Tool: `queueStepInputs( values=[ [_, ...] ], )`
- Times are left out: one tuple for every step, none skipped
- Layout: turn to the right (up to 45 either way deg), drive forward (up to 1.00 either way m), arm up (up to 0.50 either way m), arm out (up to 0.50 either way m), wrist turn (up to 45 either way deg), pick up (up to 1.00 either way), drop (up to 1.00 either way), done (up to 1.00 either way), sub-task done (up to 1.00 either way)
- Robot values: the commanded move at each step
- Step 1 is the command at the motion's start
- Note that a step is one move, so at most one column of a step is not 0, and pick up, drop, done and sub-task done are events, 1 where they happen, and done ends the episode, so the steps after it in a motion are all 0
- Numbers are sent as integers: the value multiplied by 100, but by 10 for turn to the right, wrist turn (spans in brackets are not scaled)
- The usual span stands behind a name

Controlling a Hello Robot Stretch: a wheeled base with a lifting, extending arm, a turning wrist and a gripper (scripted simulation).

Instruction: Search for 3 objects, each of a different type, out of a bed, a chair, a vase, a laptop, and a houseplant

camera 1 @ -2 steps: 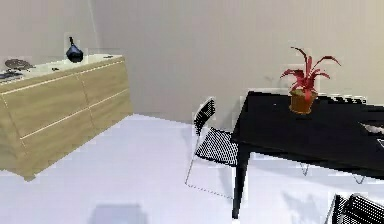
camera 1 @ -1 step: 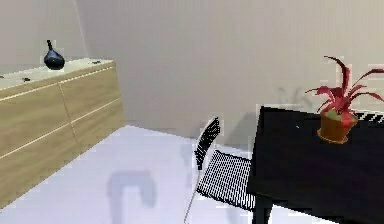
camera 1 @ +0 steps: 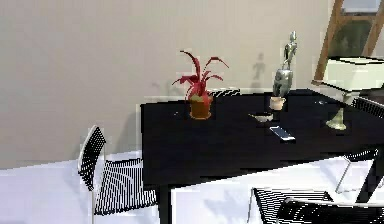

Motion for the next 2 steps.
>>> queueStepInputs(
  values=[
    [0, 0, 0, 0, 0, 0, 0, 0, 100],
    [-450, 0, 0, 0, 0, 0, 0, 0, 0]
  ],
)
